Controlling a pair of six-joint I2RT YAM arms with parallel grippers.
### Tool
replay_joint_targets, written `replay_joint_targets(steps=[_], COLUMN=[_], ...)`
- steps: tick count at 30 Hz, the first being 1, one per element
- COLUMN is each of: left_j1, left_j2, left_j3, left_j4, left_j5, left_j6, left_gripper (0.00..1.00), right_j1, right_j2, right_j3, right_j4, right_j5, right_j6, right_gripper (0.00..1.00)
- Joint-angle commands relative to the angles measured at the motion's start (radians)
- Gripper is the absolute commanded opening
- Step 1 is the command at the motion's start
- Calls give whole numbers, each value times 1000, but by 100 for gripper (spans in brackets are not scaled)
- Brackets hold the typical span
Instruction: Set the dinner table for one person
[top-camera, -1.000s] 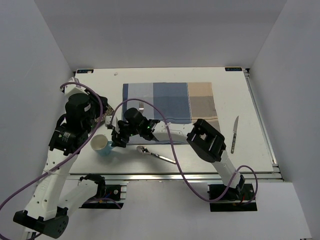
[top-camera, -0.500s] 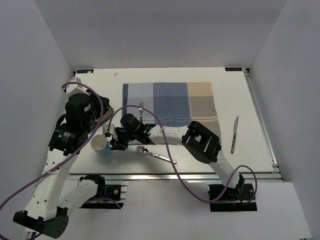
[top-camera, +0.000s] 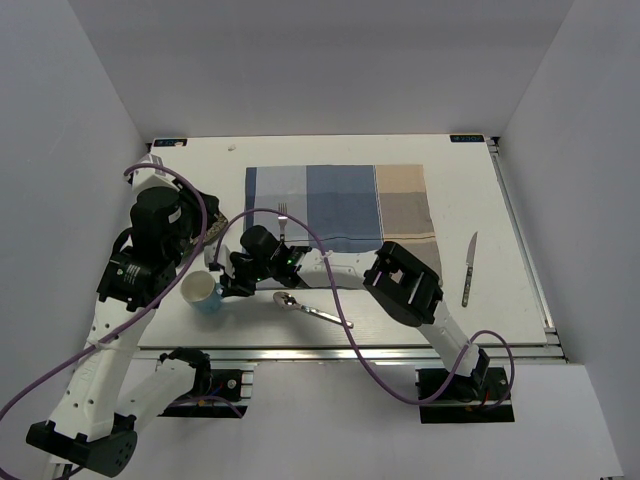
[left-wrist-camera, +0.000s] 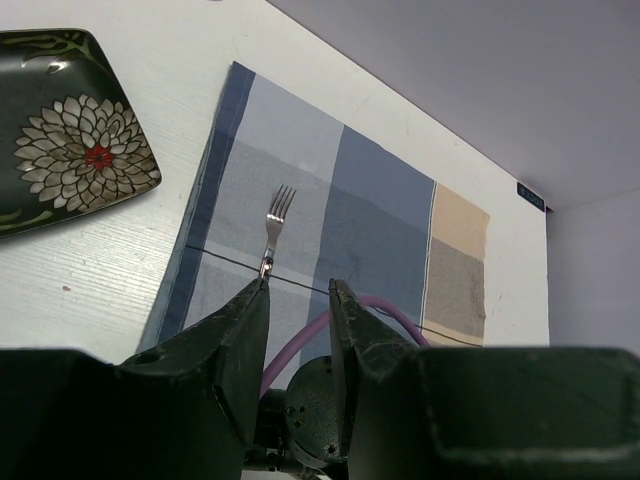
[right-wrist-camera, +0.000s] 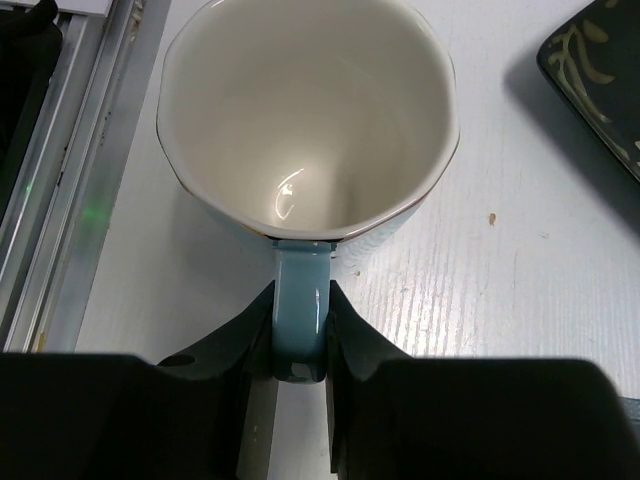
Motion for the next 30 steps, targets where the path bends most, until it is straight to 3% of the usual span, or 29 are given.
replay_joint_targets(steps=[1,19,30], left_j1=[6,6,6], left_j2=[-10,21,65], left_j3=[32,41,-17], left_j4=[8,110,246], left_j5=[-12,-28,12], left_j6=[-4,0,-18], left_gripper=[41,41,41], right_j1=[-4,-104,-415], right_j2=[-45,-418,-651], right_j3=[40,-195,-428], right_j4=[69,132,27], right_j5=[-14,-131,-40], right_j6=[47,210,186], right_gripper=[0,0,0])
